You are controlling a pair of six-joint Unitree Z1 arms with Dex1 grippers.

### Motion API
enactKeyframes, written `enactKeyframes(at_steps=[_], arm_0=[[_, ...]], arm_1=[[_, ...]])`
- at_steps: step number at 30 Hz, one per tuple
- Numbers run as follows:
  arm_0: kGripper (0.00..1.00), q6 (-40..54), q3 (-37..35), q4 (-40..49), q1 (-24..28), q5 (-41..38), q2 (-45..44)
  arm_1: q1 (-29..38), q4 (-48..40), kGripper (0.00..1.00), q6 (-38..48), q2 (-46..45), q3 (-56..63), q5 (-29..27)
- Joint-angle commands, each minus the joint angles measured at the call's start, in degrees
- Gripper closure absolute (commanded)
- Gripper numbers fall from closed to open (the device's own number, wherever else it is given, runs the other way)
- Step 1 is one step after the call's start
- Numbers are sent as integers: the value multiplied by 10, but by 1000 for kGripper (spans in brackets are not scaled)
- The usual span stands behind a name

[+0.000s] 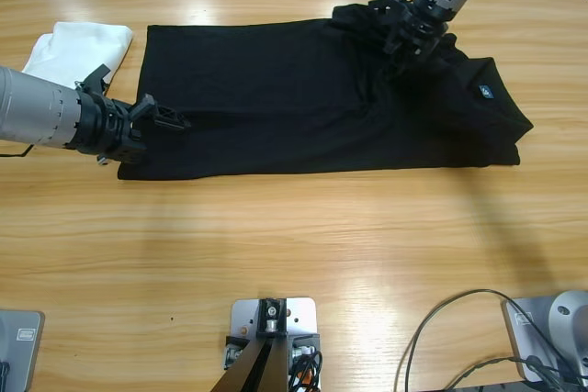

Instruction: Fold clothes

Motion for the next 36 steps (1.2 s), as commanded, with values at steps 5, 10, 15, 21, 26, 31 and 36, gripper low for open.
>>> enactKeyframes(at_steps=[5,10,15,21,26,31,36], arm_0=[[55,-21,18,-8,-32,-7,0],[55,-24,18,-13,-39,-7,1],[55,-30,18,-14,-40,-1,-1],[55,-31,17,-14,-40,2,-3],[55,-29,16,-14,-40,2,-8],[55,-29,17,-14,-39,2,-10],[55,-29,18,-14,-39,2,-6]], arm_1=[[-3,-6,778,82,-15,49,-38],[-3,7,0,93,-16,76,-24],[-12,31,0,144,-60,101,-111],[-69,-91,0,149,-119,189,-76],[-72,-141,0,74,-130,192,-61],[-73,-137,2,23,-101,165,-99],[-91,-123,100,63,-67,160,-103]])
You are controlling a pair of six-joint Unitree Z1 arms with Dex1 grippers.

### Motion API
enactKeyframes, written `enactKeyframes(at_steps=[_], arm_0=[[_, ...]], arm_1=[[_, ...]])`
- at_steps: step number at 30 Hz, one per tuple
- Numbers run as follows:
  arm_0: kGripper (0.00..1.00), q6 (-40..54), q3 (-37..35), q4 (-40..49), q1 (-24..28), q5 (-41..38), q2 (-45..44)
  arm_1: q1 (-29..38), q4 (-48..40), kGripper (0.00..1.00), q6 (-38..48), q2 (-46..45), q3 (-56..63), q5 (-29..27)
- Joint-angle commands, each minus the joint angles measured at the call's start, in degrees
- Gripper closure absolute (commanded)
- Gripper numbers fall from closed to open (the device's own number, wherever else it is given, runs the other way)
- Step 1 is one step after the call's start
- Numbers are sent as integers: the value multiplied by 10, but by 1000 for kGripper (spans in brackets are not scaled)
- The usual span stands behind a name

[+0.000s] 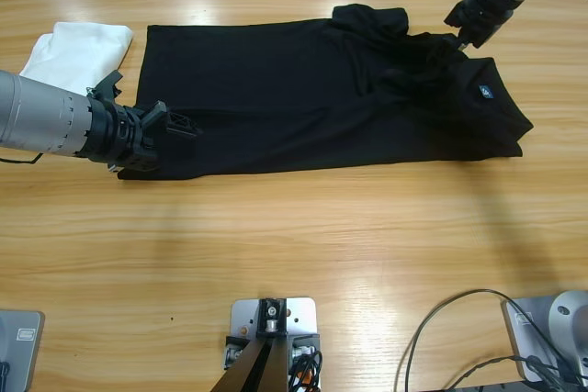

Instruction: Fold clothes

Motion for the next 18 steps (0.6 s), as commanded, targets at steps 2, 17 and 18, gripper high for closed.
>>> enactKeyframes(at_steps=[2,17,18], arm_0=[[55,-4,16,-6,-6,2,-1],[55,-7,23,-6,-6,2,-2],[55,-7,24,-6,-6,2,-3]], arm_1=[[-30,11,110,26,70,-9,-14],[-36,24,1000,24,102,-21,-13],[-36,27,1000,23,102,-21,-13]])
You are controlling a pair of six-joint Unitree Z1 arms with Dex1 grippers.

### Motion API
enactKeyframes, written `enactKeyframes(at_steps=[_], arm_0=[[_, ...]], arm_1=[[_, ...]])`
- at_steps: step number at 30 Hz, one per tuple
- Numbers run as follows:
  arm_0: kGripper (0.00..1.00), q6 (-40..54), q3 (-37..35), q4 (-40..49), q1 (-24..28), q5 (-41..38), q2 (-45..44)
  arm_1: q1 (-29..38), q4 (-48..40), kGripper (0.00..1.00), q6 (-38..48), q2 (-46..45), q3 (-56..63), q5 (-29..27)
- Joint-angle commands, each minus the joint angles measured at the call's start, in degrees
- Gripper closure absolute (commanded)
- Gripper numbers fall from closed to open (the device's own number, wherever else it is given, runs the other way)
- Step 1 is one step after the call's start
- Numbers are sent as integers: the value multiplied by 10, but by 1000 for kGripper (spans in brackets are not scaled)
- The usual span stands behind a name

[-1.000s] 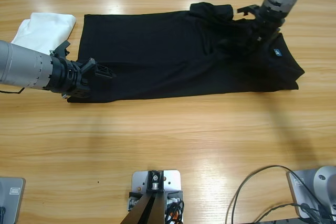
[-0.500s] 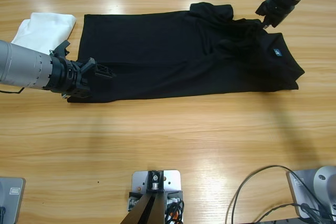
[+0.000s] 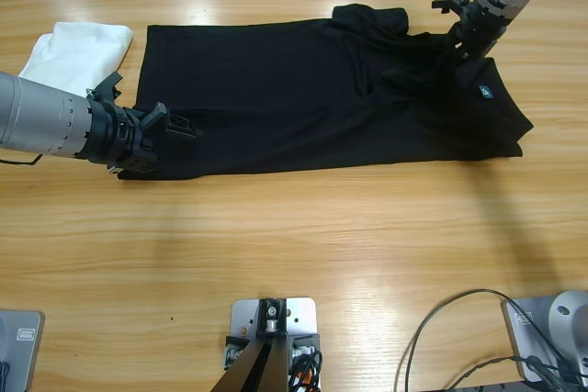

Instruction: Fold clothes

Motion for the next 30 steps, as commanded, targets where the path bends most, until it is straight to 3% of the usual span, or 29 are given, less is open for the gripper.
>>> enactKeyframes(at_steps=[1,4,10,15,20,26,27,28,29,30], arm_0=[[55,-7,21,-5,-6,2,-5],[55,-8,21,-6,-5,2,-5],[55,-14,21,-6,-7,2,-2],[55,-14,23,-6,-7,2,-12],[55,-14,30,-6,-7,2,-20],[50,-14,42,-6,-7,3,-30],[50,-14,42,-6,-7,3,-31],[50,-14,43,-6,-7,3,-32],[50,-14,43,-6,-7,3,-33],[50,-14,44,-6,-7,3,-33]], arm_1=[[-6,20,1000,-9,30,4,-2],[-6,32,1000,-11,11,8,-4],[21,102,1000,18,-118,68,-38],[70,103,1000,47,-189,139,-36],[129,93,1000,82,-192,222,-30],[130,90,1000,113,-138,292,-30],[128,73,674,121,-135,301,-43],[124,56,156,124,-137,304,-55],[116,36,10,124,-140,302,-61],[110,22,2,124,-141,296,-68]])
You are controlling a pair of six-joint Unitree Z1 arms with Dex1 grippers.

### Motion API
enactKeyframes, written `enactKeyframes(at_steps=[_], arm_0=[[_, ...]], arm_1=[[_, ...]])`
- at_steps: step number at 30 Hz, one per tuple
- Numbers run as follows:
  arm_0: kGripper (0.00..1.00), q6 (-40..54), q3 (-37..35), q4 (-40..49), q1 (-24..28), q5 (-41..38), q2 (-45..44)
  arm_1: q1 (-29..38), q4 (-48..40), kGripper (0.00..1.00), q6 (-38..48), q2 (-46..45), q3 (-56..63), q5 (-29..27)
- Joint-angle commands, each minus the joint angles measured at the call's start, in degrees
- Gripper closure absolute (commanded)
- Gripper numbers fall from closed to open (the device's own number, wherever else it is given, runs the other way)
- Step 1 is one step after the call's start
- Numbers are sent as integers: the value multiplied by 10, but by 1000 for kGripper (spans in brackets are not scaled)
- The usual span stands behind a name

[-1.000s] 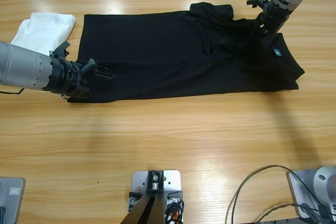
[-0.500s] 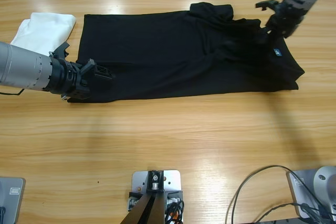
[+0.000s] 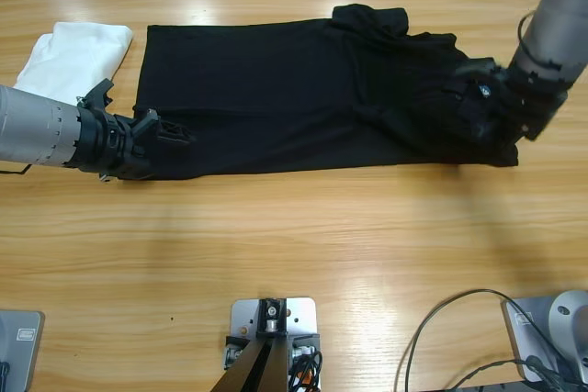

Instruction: Fold clothes

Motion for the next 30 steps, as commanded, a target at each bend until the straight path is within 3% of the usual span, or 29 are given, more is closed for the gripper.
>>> enactKeyframes(at_steps=[1,9,16,23,26,30], arm_0=[[50,-5,24,-6,-6,2,-12],[50,-7,32,-14,-6,3,-10],[50,-12,35,-20,-8,3,-14],[55,-13,34,-21,-8,3,-14],[55,-14,34,-21,-8,3,-14],[53,-14,36,-21,-9,3,-15]], arm_1=[[-23,-89,0,20,38,32,-49],[-14,-71,0,14,2,-26,-53],[-44,-40,11,66,21,-29,-46],[-89,-77,225,168,-2,11,37],[-89,-86,240,248,-18,17,73],[-89,-94,317,274,-14,24,80]])
